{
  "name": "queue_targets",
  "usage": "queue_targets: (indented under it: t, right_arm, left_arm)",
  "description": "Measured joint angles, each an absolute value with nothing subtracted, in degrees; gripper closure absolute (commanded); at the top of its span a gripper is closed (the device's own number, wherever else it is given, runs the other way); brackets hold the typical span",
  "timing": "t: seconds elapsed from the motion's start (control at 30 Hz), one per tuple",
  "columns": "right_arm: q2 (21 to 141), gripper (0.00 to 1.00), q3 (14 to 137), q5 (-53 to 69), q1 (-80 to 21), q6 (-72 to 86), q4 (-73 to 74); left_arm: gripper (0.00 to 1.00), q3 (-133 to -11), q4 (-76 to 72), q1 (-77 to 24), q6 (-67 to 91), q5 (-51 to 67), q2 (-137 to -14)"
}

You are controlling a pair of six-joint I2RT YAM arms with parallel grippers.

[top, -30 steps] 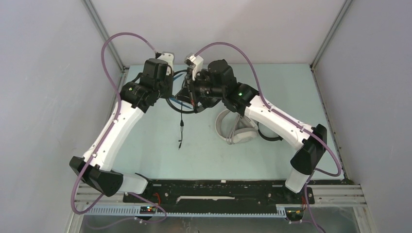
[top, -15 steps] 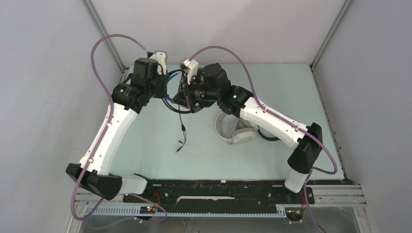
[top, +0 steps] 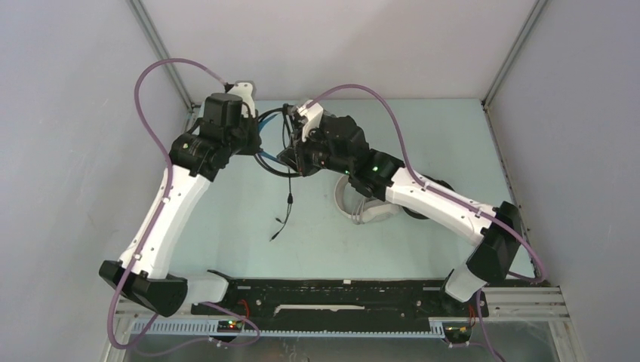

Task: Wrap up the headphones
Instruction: Wrap the headphones cable around the headphones.

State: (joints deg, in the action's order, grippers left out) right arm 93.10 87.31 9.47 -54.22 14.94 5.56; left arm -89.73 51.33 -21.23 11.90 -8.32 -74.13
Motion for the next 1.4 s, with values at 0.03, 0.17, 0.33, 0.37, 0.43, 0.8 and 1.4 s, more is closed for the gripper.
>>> queue_targets:
  t: [0.03, 0.17, 0.33, 0.37, 0.43, 0.8, 1.4]
  right_arm:
    - [92.7, 0.86, 87.0, 9.2, -54.3, 14.8, 5.1]
    - [92.0, 0.87, 87.0, 8.7, -54.8, 14.5, 3.7]
    - [91.7, 0.87, 87.0, 8.4, -55.0, 14.5, 3.0]
    - [91.6, 0.86, 87.0, 8.3, -55.1, 14.5, 2.9]
    - [91.5, 0.84, 87.0, 8.1, -55.2, 14.6, 2.8]
    - [89.3, 0.66, 84.4, 8.4, -56.8, 14.9, 0.6]
    - [85.6, 0.64, 81.9, 8.6, -56.3, 10.4, -6.0]
  left_arm:
    - [1.00, -89.7, 51.1, -21.2, 12.1, -8.3, -73.7]
    - [1.00, -89.6, 50.5, -21.1, 12.6, -8.3, -71.6]
    - [1.00, -89.2, 50.3, -21.1, 12.6, -8.7, -70.4]
    - [1.00, -89.2, 50.3, -21.1, 12.6, -8.9, -70.4]
    - [1.00, -89.2, 50.3, -21.1, 12.6, -9.4, -70.4]
    - [1.00, -92.9, 53.6, -21.1, 11.3, -12.0, -71.0]
    - [1.00, -93.4, 48.3, -21.3, 7.5, -9.5, -70.6]
